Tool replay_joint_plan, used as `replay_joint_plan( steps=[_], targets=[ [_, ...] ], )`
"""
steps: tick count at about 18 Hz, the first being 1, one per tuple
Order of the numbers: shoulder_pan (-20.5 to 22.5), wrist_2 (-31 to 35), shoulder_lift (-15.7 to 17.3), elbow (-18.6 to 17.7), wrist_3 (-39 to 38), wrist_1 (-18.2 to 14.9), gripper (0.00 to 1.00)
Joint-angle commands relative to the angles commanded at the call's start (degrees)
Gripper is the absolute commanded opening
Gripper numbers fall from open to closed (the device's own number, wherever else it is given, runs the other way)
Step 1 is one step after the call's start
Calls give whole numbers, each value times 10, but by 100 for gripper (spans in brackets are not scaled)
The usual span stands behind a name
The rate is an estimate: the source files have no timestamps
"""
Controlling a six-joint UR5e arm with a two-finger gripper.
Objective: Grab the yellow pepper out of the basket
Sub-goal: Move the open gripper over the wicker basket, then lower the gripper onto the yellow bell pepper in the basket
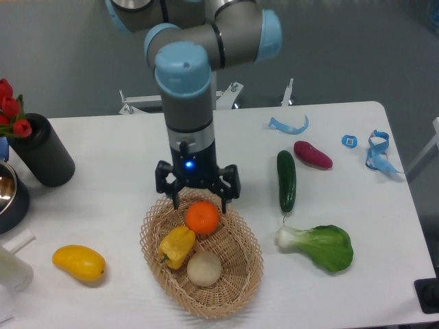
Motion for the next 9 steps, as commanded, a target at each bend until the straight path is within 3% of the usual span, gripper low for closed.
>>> replay_joint_plan(
  steps=[9],
  targets=[
    [-15, 23, -67, 4, 243, 6, 100]
  ],
)
